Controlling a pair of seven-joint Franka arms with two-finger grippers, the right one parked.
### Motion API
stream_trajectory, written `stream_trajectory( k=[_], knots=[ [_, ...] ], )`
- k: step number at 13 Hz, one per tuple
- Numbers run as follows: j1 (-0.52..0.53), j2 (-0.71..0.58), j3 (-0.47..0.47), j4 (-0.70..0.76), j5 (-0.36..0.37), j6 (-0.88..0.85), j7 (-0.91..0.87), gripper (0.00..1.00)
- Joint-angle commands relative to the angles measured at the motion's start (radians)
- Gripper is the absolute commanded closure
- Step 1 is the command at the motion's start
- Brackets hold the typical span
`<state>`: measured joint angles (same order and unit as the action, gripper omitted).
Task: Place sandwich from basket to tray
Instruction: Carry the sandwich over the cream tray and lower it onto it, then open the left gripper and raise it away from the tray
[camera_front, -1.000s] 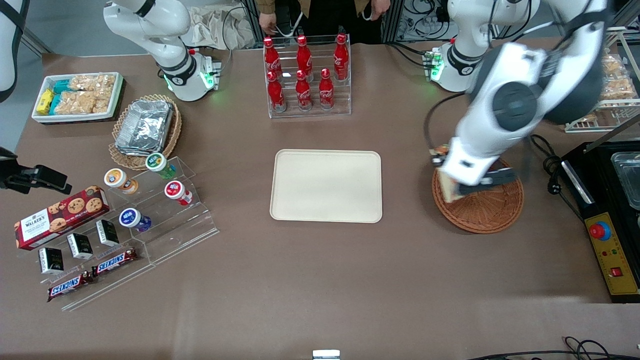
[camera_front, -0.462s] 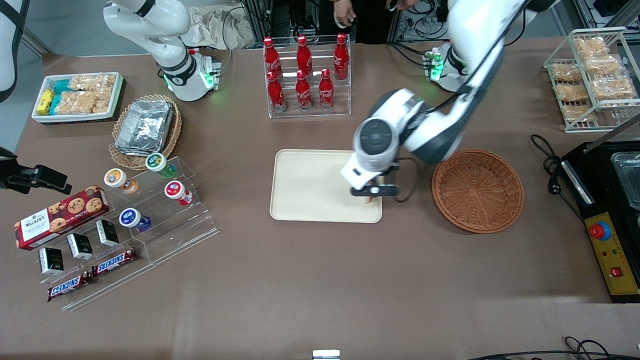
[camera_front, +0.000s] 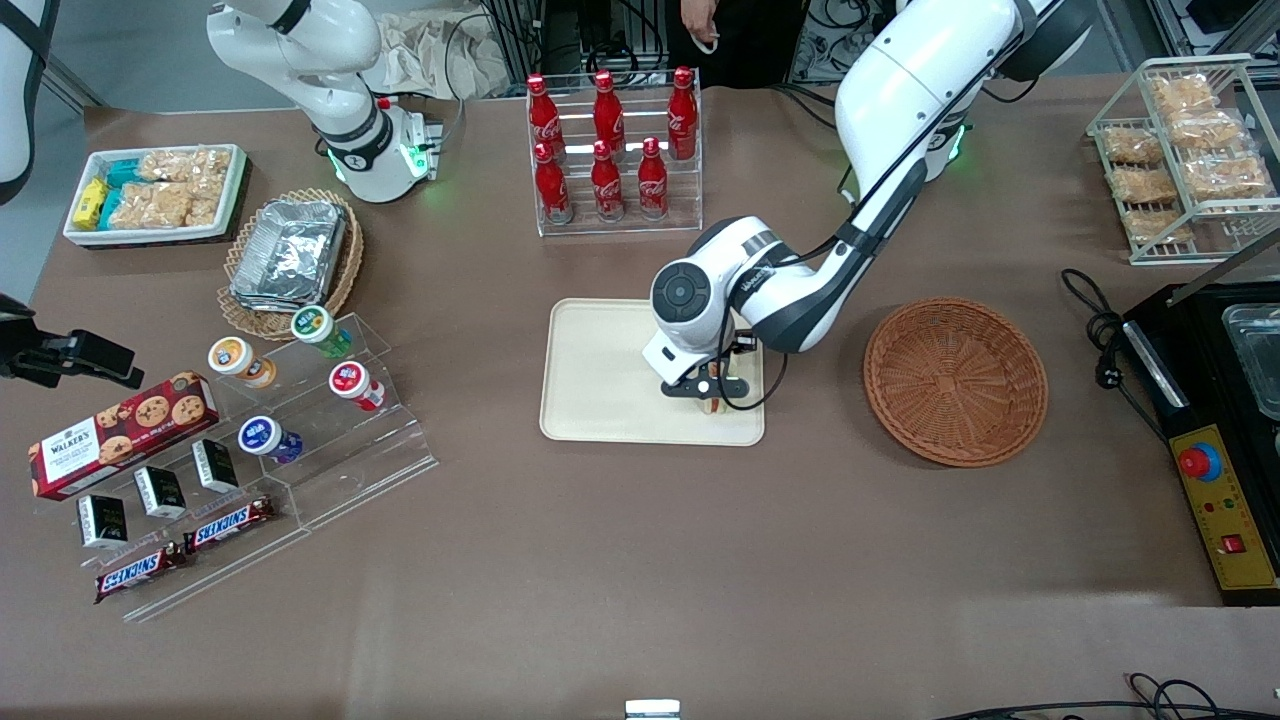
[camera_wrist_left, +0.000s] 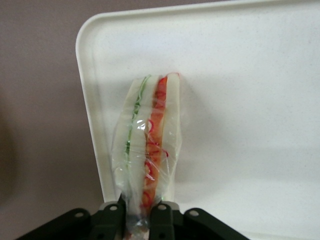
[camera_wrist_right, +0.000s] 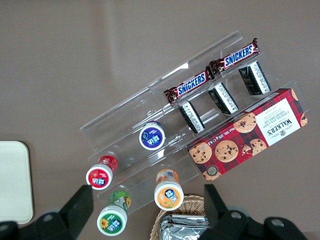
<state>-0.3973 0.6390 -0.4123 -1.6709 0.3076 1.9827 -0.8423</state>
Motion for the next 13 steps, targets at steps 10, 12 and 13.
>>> stream_trajectory(
  k=[10, 12, 13],
  knots=[
    [0.275, -0.269, 0.006, 0.073, 0.002, -0.289, 0.24, 0.0],
    [0.394, -0.321, 0.004, 0.074, -0.011, -0.297, 0.377, 0.0],
    [0.444, -0.34, 0.004, 0.076, -0.025, -0.297, 0.443, 0.0]
  ],
)
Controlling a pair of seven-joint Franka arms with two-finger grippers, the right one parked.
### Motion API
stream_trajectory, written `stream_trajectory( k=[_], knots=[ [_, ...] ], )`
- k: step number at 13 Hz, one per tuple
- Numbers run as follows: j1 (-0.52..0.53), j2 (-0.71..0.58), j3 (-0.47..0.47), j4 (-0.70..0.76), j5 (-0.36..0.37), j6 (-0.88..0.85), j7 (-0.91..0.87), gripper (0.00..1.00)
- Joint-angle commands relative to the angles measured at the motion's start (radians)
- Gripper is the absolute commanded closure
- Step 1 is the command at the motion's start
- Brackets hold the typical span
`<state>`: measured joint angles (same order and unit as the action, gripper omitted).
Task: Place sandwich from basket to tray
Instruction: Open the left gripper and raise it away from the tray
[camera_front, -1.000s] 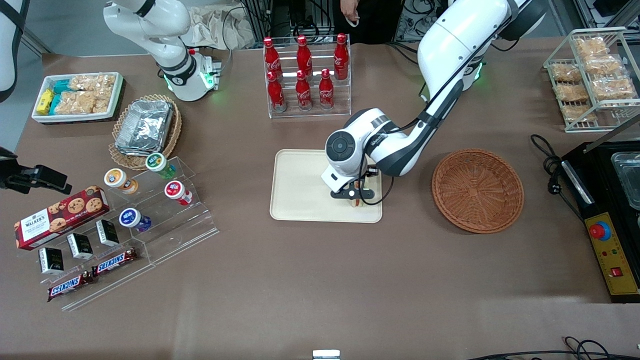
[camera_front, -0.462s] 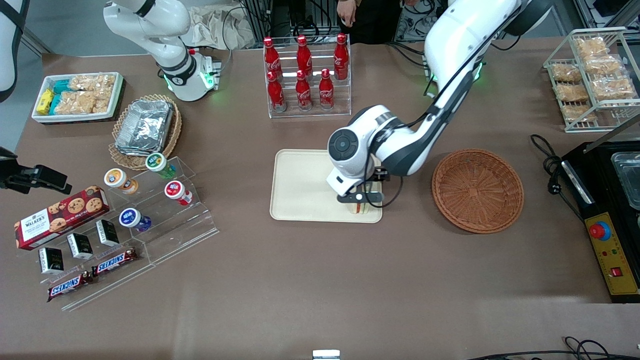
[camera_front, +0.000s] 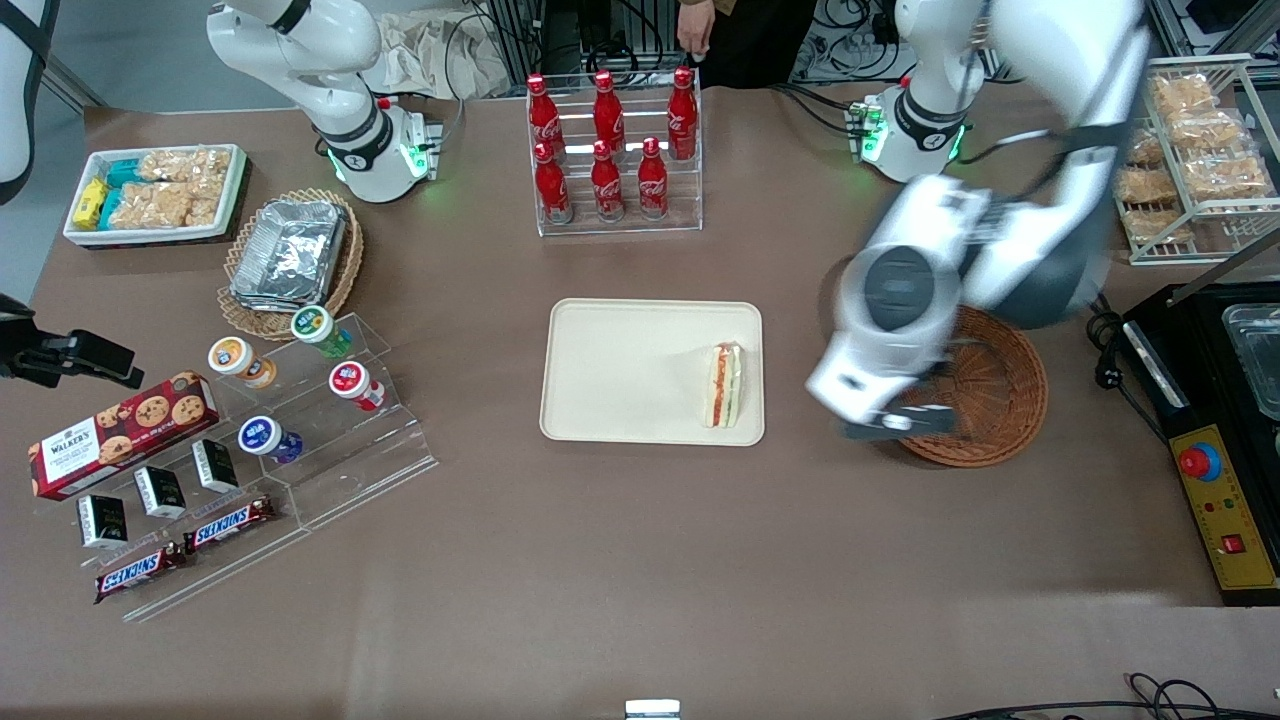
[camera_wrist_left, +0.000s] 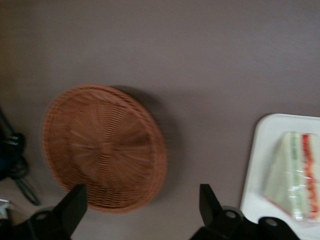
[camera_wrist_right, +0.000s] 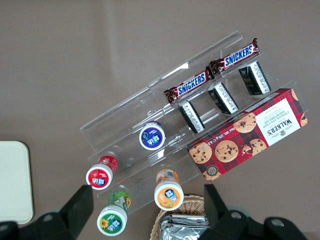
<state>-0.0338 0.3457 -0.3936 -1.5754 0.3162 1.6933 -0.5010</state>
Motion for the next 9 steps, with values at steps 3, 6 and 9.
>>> stream_trajectory(
  k=[3, 6, 9],
  knots=[
    [0.138, -0.057, 0.046, 0.079, -0.115, -0.071, 0.281, 0.0],
    [0.087, -0.053, 0.229, 0.196, -0.245, -0.15, 0.471, 0.0],
    [0.03, -0.033, 0.33, 0.322, -0.273, -0.202, 0.533, 0.0]
  ],
)
